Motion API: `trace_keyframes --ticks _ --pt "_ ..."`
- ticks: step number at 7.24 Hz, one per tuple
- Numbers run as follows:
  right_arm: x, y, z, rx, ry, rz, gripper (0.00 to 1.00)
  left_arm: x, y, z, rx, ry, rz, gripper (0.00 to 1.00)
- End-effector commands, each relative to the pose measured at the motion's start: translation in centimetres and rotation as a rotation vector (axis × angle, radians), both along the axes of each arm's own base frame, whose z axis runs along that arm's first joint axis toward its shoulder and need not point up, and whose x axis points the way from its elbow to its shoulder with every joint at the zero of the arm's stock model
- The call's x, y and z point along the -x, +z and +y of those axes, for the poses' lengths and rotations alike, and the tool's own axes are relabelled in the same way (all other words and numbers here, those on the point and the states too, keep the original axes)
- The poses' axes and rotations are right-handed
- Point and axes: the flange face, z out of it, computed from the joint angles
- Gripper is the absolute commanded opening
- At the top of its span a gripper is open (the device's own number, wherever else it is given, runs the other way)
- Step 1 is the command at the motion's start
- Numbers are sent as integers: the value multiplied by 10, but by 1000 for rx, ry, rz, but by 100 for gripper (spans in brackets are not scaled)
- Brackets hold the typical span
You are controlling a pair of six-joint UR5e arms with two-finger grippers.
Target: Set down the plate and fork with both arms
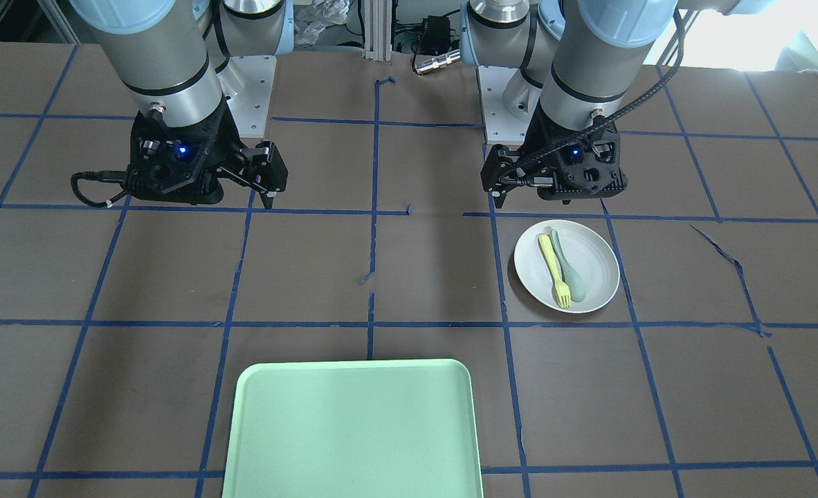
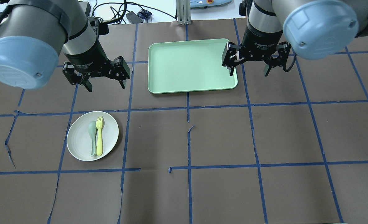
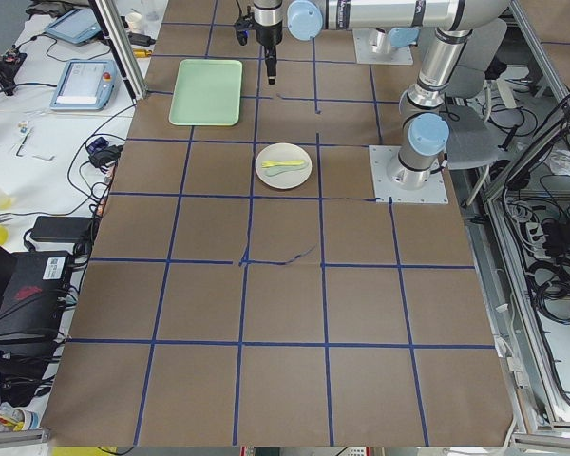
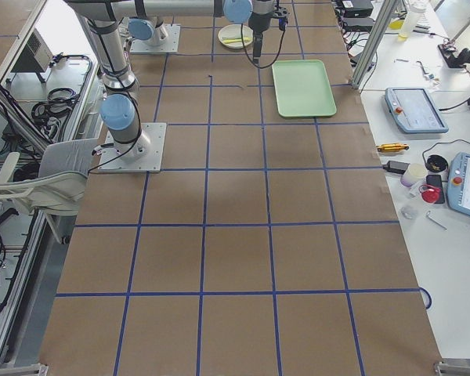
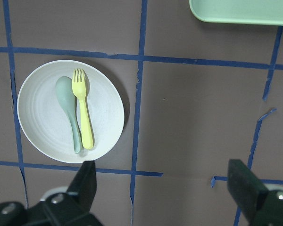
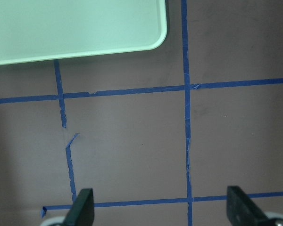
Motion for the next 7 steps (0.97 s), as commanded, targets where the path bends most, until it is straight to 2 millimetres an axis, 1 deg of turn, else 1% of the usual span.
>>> trace_keyframes --ticks 1,2,4,5,6,7 --pt "0 0 -1 2 0 0 100 1 -3 -1 -7 0 0 100" --pt "0 1 -1 6 -2 1 100 0 -2 -1 -4 0 -2 100" --pt "2 0 -1 5 2 16 100 1 -10 -3 -19 0 -1 100" --pt "0 -1 -1 1 0 1 100 1 -11 -3 -19 0 -3 100" --pt "1 -8 -4 -14 13 17 100 2 -9 -2 -17 0 5 100" --pt "0 -11 -6 -15 12 9 100 1 -10 -5 -12 -8 -2 100"
